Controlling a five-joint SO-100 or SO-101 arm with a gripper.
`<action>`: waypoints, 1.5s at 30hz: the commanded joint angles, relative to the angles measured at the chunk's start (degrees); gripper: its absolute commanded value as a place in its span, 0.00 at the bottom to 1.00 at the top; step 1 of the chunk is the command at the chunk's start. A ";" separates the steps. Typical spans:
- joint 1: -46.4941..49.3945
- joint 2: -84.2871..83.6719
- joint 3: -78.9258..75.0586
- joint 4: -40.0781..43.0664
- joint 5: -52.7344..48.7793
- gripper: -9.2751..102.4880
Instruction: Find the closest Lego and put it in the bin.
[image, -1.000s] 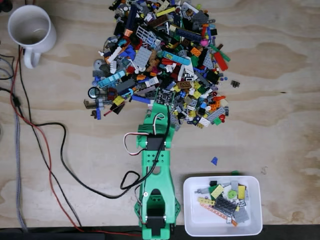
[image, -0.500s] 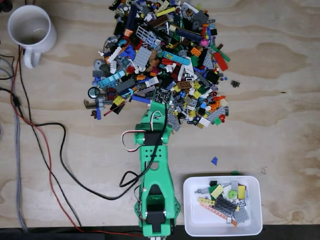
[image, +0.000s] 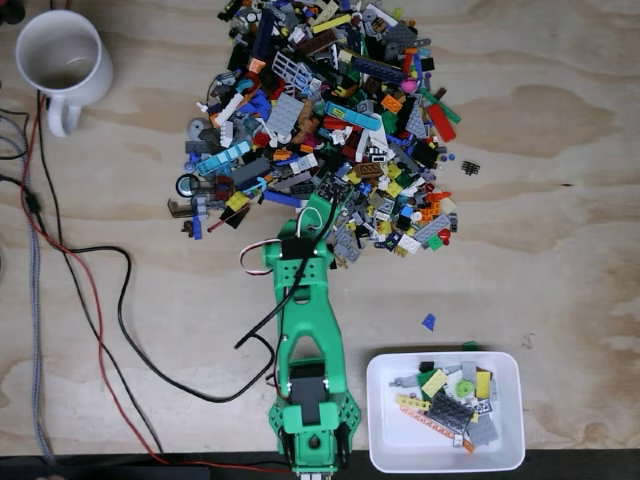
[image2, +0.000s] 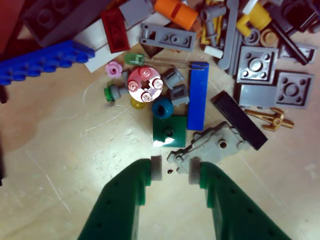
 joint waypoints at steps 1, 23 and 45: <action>-0.62 -0.09 -1.14 -1.93 1.14 0.19; -0.62 -6.86 -1.41 -6.77 -0.44 0.19; -0.35 -7.91 -3.87 -6.59 -1.58 0.13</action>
